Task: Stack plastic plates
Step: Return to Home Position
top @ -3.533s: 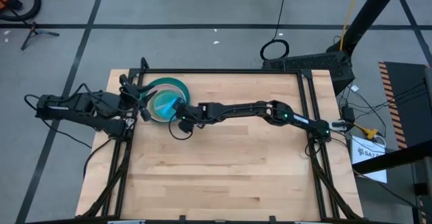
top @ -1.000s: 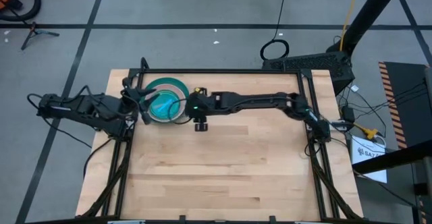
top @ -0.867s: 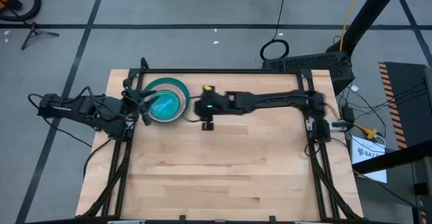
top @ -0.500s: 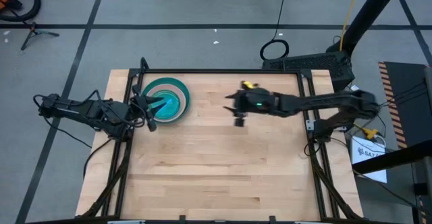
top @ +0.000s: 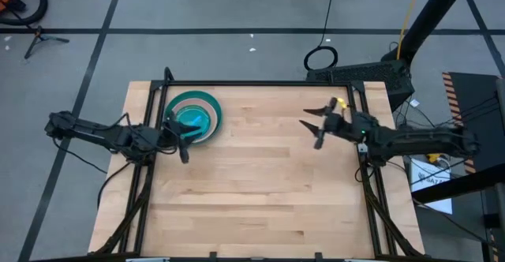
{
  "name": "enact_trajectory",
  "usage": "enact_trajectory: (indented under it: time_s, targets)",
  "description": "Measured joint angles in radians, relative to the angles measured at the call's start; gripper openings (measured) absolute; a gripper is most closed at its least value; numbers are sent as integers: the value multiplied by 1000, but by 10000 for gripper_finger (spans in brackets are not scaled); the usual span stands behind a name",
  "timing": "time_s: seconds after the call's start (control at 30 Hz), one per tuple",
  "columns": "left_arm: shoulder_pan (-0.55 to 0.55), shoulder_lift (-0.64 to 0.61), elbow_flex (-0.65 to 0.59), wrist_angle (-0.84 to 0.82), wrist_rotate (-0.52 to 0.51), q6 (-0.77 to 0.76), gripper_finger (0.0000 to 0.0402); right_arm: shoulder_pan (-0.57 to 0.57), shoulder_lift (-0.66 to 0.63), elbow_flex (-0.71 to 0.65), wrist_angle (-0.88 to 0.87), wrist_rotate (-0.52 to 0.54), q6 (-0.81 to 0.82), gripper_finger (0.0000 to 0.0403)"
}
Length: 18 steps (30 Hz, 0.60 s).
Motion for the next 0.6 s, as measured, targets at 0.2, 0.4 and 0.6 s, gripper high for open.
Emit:
enact_trajectory:
  time_s: [0.2, 0.4, 0.6]
  targets:
    - [30, 1, -99, 281, 144, 128, 108, -27, -209, -140, 23, 0, 30, 183]
    - [170, -6, -53, 282, 180, 248, 108, -59, -368, -186, -51, 0, 46, 183]
    - [338, -43, -49, 162, 407, 239, 108, -72, -441, -187, -168, -1, 76, 183]
